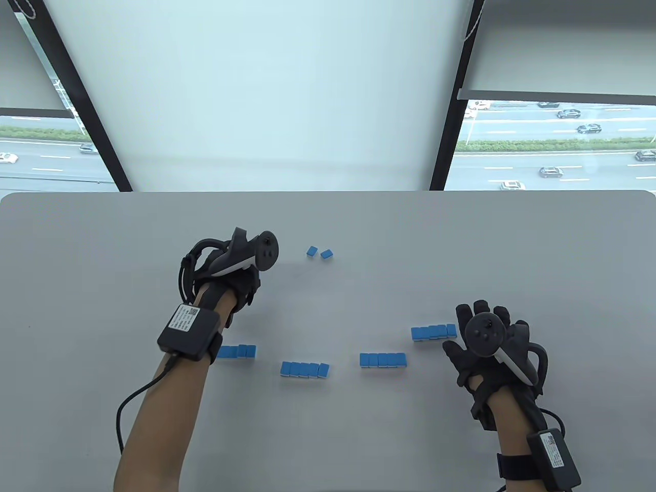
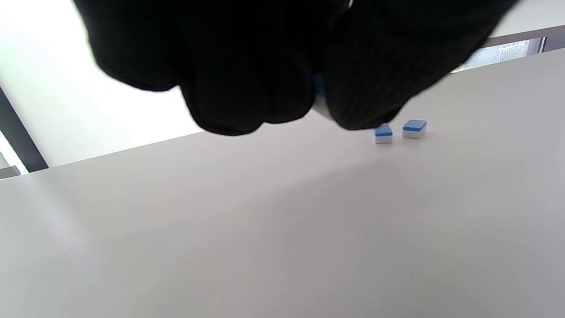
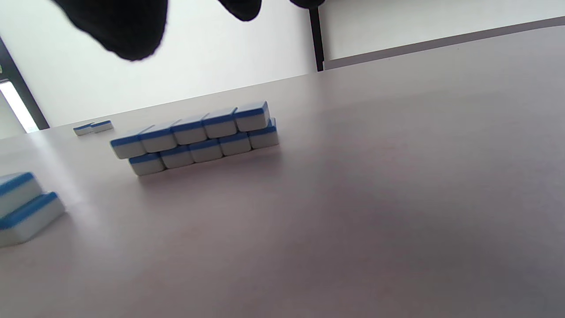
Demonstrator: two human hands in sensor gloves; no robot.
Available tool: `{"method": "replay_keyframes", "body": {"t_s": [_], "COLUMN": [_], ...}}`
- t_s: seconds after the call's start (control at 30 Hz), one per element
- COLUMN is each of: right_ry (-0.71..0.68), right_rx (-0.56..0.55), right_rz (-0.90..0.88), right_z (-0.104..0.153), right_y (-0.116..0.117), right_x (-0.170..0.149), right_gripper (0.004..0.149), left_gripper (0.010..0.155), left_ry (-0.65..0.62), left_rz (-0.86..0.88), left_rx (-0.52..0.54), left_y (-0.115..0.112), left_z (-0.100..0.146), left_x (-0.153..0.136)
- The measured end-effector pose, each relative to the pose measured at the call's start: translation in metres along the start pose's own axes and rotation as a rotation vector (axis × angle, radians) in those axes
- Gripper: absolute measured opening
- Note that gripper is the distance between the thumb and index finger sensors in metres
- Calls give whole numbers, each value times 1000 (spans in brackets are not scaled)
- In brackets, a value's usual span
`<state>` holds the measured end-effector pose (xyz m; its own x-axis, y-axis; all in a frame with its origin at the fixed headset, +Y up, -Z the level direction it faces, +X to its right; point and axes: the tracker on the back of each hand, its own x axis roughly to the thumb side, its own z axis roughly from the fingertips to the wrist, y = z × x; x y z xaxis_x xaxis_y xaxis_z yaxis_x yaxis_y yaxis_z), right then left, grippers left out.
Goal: Build mahjong tile wall
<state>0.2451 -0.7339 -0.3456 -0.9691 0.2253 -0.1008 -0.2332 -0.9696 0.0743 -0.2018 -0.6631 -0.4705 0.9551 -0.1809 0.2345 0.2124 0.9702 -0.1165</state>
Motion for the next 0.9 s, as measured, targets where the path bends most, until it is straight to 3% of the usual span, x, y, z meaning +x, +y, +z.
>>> {"method": "replay_keyframes", "body": {"t_s": [0.2, 0.3, 0.37, 0.5, 0.57, 0.73, 0.9], "right_ry": [-13, -17, -20, -13, -4, 4, 11], "right_rx": [5, 9, 10, 21, 27, 24, 25], "right_rz": [-9, -9, -6, -7, -6, -6, -1], "right_z": [0, 0, -1, -2, -3, -4, -3], "right_y": [2, 3, 3, 6, 7, 7, 7], "right_x": [2, 3, 4, 3, 2, 0, 0], "right_gripper": [78, 78, 78, 78, 78, 78, 78], "left_gripper": [61, 61, 61, 60, 60, 59, 58], "left_ry": [10, 39, 68, 86, 88, 63, 37], "left_rz": [77, 148, 207, 251, 270, 264, 239], "left_rx": [126, 202, 242, 219, 138, 31, 18], "left_y": [4, -8, -28, -60, -72, -90, -96], "left_z": [72, 97, 115, 123, 121, 113, 107], "left_x": [-21, -31, -38, -39, -38, -28, -19]}}
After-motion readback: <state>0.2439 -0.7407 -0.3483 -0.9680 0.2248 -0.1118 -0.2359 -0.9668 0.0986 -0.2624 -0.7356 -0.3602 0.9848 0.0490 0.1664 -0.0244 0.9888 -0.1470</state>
